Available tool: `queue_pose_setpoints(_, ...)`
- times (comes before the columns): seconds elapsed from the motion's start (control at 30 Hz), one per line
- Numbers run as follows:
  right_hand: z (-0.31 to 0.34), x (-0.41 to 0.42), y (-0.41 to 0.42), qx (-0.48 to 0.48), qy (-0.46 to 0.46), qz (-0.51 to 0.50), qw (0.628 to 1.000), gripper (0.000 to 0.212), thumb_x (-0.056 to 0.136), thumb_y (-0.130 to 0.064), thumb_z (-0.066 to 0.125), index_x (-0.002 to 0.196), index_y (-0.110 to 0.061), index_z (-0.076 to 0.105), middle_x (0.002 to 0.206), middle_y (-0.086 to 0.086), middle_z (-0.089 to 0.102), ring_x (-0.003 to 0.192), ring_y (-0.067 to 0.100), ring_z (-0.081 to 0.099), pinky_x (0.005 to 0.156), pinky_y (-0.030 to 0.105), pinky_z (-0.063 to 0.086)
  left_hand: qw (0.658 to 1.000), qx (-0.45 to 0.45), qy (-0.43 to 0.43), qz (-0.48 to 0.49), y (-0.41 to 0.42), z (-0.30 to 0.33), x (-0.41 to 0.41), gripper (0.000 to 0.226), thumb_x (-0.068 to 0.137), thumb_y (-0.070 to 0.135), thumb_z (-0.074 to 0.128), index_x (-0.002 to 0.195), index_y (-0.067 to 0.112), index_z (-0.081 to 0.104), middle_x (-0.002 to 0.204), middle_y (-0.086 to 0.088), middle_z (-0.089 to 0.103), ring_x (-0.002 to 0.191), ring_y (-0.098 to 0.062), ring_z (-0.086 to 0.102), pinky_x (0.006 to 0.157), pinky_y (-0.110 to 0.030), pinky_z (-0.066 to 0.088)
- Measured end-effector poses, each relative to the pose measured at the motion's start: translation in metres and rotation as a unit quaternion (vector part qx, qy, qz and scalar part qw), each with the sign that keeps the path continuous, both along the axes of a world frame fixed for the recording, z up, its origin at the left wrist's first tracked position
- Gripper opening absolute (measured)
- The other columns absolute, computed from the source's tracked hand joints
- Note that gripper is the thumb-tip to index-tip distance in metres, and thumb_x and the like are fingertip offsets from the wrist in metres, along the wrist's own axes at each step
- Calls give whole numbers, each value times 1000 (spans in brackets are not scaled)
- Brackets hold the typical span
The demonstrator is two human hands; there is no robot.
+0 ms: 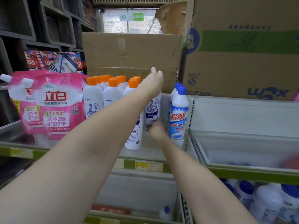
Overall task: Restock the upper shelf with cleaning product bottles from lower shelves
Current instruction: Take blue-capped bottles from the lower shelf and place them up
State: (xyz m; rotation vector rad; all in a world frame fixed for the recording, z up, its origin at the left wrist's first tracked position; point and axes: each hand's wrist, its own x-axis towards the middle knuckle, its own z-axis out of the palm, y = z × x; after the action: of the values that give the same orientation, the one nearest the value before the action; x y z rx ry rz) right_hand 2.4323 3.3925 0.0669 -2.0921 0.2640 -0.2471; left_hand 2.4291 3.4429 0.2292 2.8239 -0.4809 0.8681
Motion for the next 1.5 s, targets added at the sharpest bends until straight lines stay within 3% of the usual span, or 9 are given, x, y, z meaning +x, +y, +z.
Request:
queue_pose_setpoints(0.1,3,-15,-1,-25,-15,9,1000,61,94,-20,67,141,-1,36,141,18,46,127,35,50,102,40,44,998,-37,25,-35,1,-3,-20,21,98,5,51,116,0,60,115,-15,58,107,-25,56,82,-28,40)
queue_pose_setpoints(0.23,12,-37,-3,-79,-46,16,996,56,96,-13,63,144,-2,38,147,18,41,132,37,45,105,39,41,999,40,18,-9,2,5,-38,29,92,-12,47,118,-5,58,124,-23,45,87,-28,55,76,-32,45)
queue_pose_setpoints(0.4,17,-61,2,-100,-96,22,990,44,92,-8,61,134,-3,49,135,17,52,122,33,53,95,36,45,996,83,23,-31,17,1,-65,13,90,-6,54,100,1,59,112,-19,56,92,-30,59,74,-35,51)
queue_pose_setpoints(0.6,6,-99,-1,-105,-103,13,989,14,94,-10,58,107,-6,62,112,12,67,110,29,60,87,33,45,988,142,-43,-43,40,-24,-99,6,95,8,52,91,12,53,92,-4,56,80,-21,52,50,-26,27)
queue_pose_setpoints(0.67,-2,-116,-4,-95,-110,2,989,4,97,-15,58,97,-11,58,100,8,65,100,27,61,77,31,42,986,144,-50,-61,42,-35,-109,11,96,10,49,87,13,52,87,-3,56,77,-21,57,53,-27,33)
queue_pose_setpoints(0.87,-36,-178,-31,-92,-146,-48,984,24,92,-15,63,73,-19,48,70,0,54,72,23,51,65,30,34,986,108,-38,-119,37,-103,-128,13,100,23,44,99,12,51,98,-11,64,82,-31,59,64,-34,36)
queue_pose_setpoints(1.03,-96,-226,-60,-139,-50,-35,988,15,95,-22,64,87,-10,59,76,3,61,75,23,57,69,36,45,983,101,40,-151,9,-163,-156,27,99,33,44,108,11,57,110,-15,65,98,-37,64,73,-35,41)
queue_pose_setpoints(1.2,-150,-262,-80,-132,15,-19,991,10,99,-24,59,91,-19,58,79,-4,62,79,16,61,67,31,47,964,123,169,-165,-3,-232,-174,26,95,30,49,107,10,61,115,-16,64,106,-37,62,83,-38,47)
queue_pose_setpoints(1.5,-206,-252,-142,-100,86,-49,990,9,97,-31,61,90,-24,60,86,0,67,80,19,68,77,44,61,940,134,288,-125,-26,-318,-168,17,98,19,47,110,16,59,100,-7,61,89,-28,60,73,-38,50)
